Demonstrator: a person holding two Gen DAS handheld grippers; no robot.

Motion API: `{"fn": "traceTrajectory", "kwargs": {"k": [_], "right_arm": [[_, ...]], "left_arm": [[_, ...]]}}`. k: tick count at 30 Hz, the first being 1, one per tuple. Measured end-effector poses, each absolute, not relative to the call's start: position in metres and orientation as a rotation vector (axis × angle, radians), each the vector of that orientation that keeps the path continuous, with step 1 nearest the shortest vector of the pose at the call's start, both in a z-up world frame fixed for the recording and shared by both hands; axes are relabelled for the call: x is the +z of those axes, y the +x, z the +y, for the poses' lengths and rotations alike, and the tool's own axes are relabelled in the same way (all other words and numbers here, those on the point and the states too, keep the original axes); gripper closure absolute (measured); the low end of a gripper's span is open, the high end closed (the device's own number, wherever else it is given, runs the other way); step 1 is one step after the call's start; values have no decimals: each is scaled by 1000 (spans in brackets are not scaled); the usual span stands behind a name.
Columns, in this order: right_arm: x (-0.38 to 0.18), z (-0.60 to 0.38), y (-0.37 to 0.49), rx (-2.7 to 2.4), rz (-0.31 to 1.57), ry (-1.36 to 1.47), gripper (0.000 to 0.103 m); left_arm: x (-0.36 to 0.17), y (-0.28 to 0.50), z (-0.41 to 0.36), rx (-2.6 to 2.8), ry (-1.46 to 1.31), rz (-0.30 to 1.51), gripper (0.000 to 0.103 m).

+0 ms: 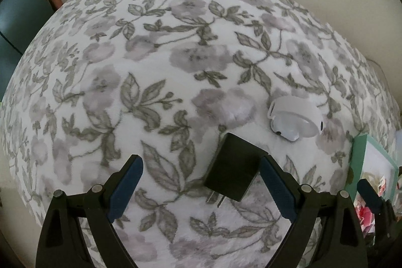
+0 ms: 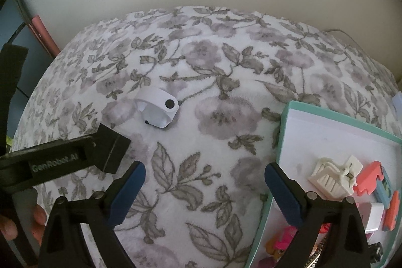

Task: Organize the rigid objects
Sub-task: 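Grasp the black charger with the left tool while the right tool grasps the white round device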

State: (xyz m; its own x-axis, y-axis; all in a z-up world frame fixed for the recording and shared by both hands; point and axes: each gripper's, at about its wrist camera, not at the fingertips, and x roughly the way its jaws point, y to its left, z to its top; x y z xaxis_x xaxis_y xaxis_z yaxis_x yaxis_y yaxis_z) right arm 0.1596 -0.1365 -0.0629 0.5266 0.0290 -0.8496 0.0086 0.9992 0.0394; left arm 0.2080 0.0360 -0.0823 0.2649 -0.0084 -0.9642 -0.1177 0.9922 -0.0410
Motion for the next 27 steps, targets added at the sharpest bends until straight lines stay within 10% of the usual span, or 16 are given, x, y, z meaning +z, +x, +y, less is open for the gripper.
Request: {"fn": "traceTrajectory", "kwargs": {"k": [8, 19, 27], "right_arm": [[-65, -138, 161, 7, 1022, 40, 9], [-66, -138, 162, 6, 1023, 38, 9], [-67, -137, 163, 4, 1019, 34, 9]], "left_arm": [[-91, 210, 28, 49, -109, 1320, 11], [-100, 214, 11, -23, -128, 1345, 48], [-104, 212, 6, -42, -142, 1345, 53]]}}
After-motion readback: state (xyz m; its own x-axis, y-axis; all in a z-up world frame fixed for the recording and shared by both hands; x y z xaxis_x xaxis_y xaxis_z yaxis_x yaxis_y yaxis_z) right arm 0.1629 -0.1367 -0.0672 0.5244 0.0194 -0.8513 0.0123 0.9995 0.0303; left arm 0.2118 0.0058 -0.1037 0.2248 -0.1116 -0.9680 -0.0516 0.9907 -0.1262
